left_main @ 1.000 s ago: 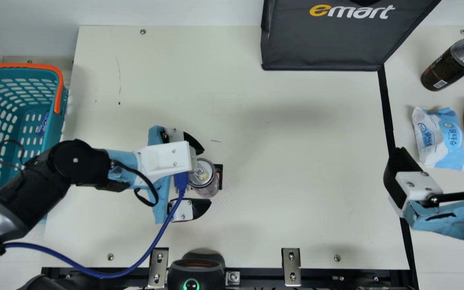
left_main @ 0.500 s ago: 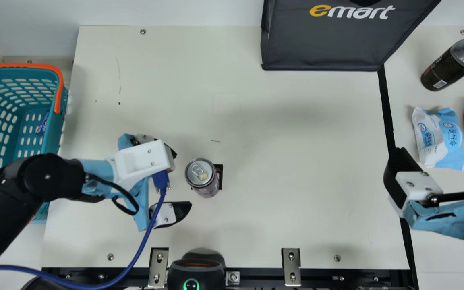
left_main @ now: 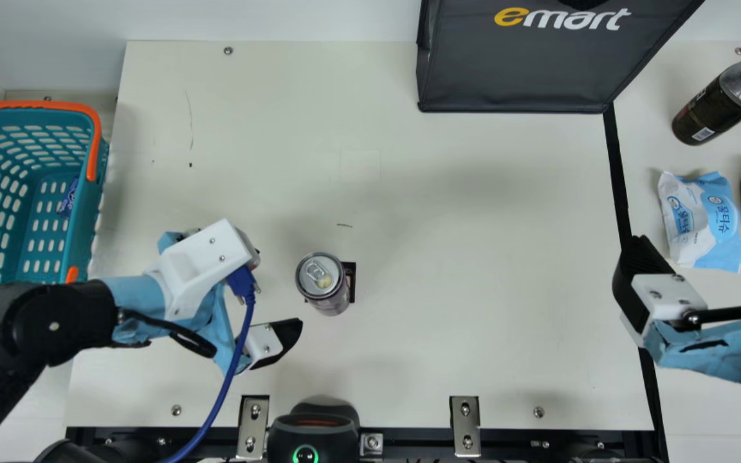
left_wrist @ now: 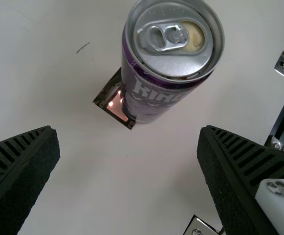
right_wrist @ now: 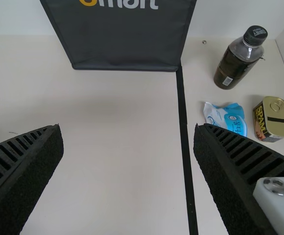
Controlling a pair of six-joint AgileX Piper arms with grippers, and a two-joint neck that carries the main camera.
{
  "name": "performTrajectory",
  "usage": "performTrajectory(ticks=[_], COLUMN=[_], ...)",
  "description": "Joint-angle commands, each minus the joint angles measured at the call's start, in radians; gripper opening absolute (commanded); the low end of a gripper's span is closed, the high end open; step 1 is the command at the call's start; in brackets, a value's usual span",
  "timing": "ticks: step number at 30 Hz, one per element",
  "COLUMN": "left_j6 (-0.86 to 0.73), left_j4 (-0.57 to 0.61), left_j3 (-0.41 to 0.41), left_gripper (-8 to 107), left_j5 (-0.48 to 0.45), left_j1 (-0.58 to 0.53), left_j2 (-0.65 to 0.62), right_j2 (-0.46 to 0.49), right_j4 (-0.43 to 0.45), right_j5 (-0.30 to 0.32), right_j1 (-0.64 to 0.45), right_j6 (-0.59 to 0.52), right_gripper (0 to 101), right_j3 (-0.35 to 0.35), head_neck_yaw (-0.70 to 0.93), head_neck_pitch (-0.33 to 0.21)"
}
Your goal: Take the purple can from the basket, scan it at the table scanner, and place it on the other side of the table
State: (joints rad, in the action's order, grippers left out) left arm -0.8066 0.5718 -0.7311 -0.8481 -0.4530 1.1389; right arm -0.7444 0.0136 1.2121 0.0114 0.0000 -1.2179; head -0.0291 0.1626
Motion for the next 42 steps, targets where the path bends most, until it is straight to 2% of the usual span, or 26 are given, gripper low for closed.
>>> performTrajectory(ticks=[1, 14, 21, 39, 42], left_j6=[0.044, 0.144, 0.154, 0.039, 0.013], left_j4=[-0.007, -0.016, -0.001, 0.085, 0.101], left_j3=[0.004, 0.022, 0.03, 0.084, 0.094], left_gripper=[90, 90, 90, 90, 70], left_j5=[0.016, 0.132, 0.236, 0.487, 0.518], left_j1=[-0.016, -0.138, -0.196, -0.304, -0.314], left_j2=[-0.006, -0.01, 0.013, 0.077, 0.084], right_j2=[0.0, 0.0, 0.0, 0.0, 0.0], right_j4=[0.0, 0.0, 0.0, 0.0, 0.0], right_j5=[0.0, 0.0, 0.0, 0.0, 0.0], right_j1=[0.0, 0.0, 0.0, 0.0, 0.0], right_j6=[0.0, 0.0, 0.0, 0.0, 0.0], right_gripper=[95, 95, 95, 95, 95], right_j3=[0.0, 0.0, 0.0, 0.0, 0.0], head_neck_yaw=[0.002, 0.002, 0.002, 0.002, 0.002], head_neck_pitch=[-0.024, -0.024, -0.024, -0.024, -0.024])
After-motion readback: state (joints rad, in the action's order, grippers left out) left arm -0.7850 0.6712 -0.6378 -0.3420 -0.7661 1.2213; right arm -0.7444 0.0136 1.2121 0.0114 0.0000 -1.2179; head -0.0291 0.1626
